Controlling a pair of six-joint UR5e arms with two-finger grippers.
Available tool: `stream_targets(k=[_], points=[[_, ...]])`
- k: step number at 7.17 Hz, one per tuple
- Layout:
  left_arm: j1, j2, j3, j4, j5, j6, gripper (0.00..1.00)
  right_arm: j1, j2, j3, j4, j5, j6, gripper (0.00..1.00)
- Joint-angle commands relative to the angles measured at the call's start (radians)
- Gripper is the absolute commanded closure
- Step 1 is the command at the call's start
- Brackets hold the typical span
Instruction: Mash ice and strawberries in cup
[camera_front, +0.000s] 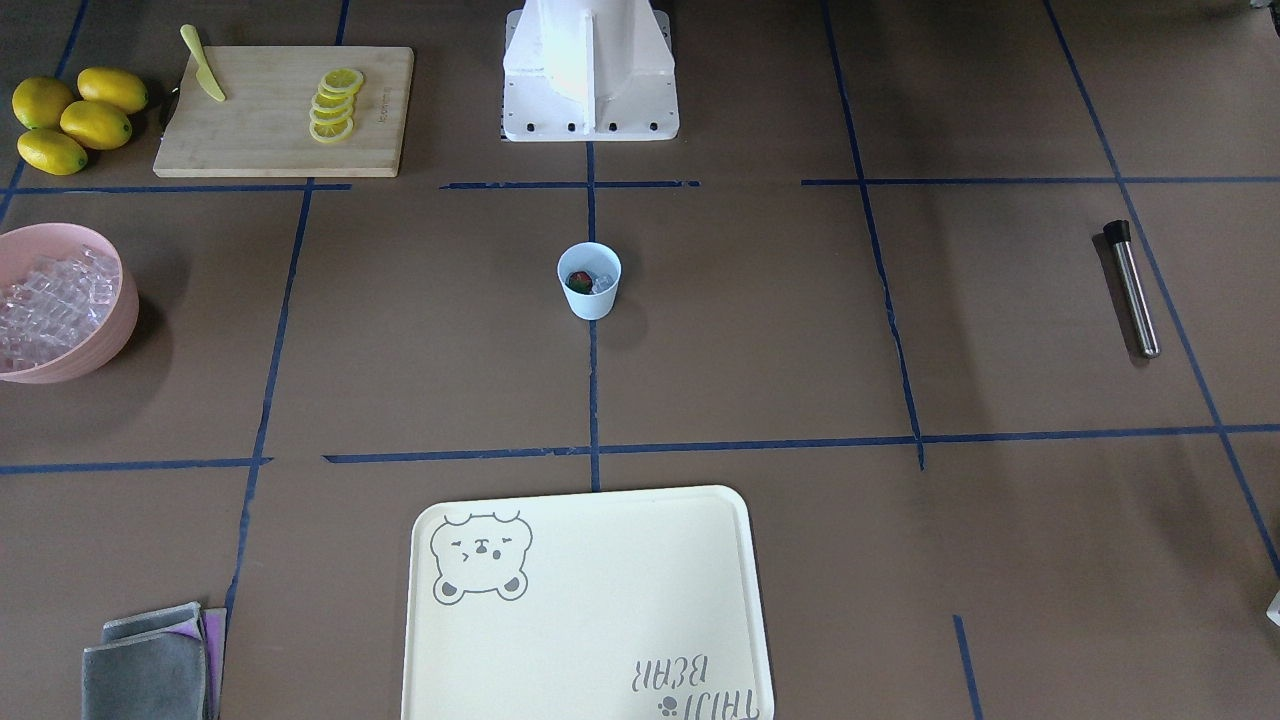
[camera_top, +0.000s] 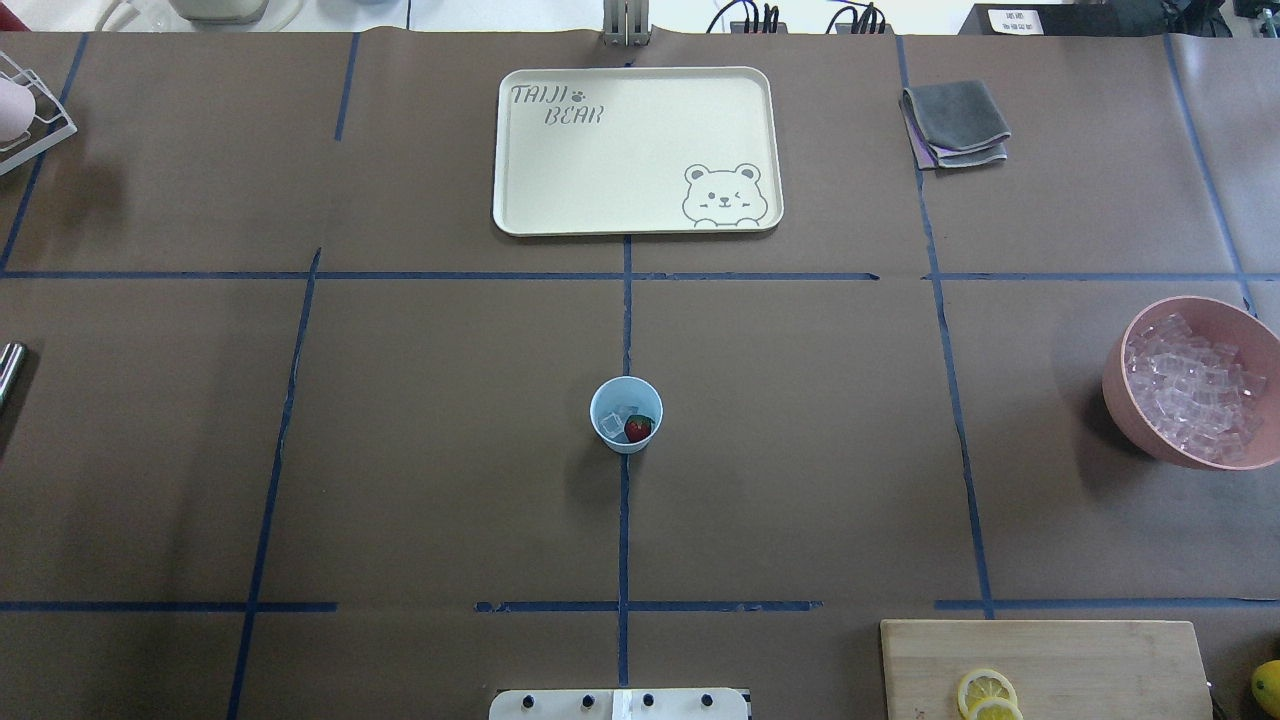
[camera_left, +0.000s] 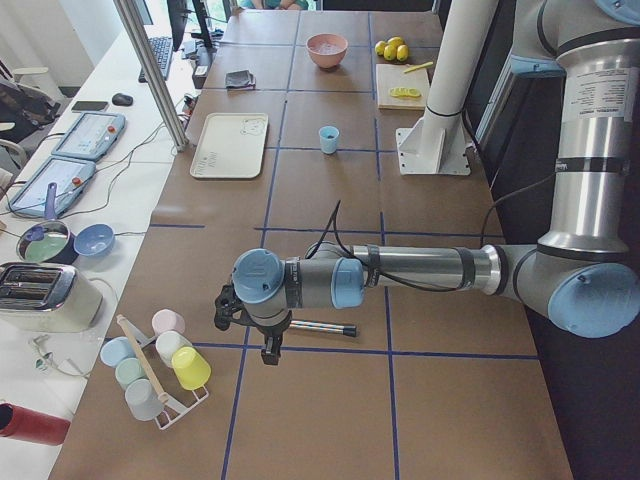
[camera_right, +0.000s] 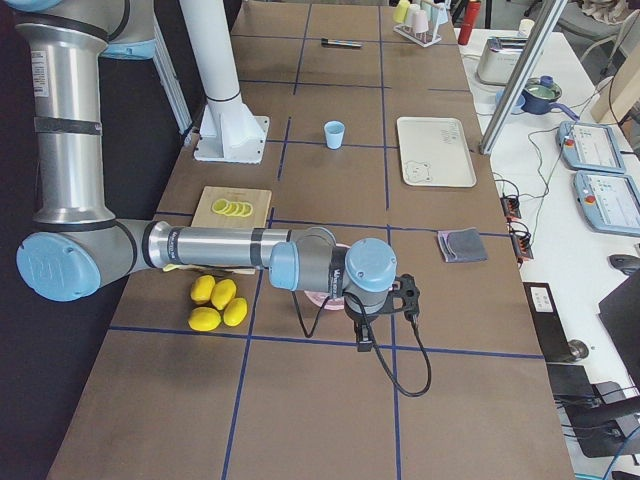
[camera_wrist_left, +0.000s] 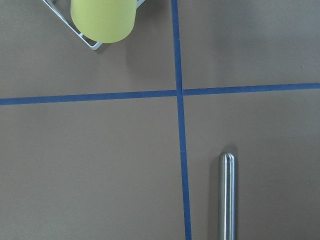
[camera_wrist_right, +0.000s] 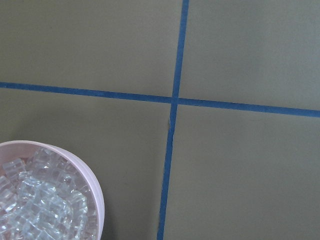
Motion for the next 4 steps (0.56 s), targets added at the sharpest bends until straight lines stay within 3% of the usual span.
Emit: stream_targets(k=[1,4], points=[[0.000,-0.008,-0.002,0.001,0.038,-0.035,0.00,0.030,0.012,-0.022,0.000,0.033,-0.027,0.01],[0.000,0.004,-0.003,0.001,0.043,-0.035,0.00,0.028,0.006,-0.011,0.064,0.010,0.011,0.01]])
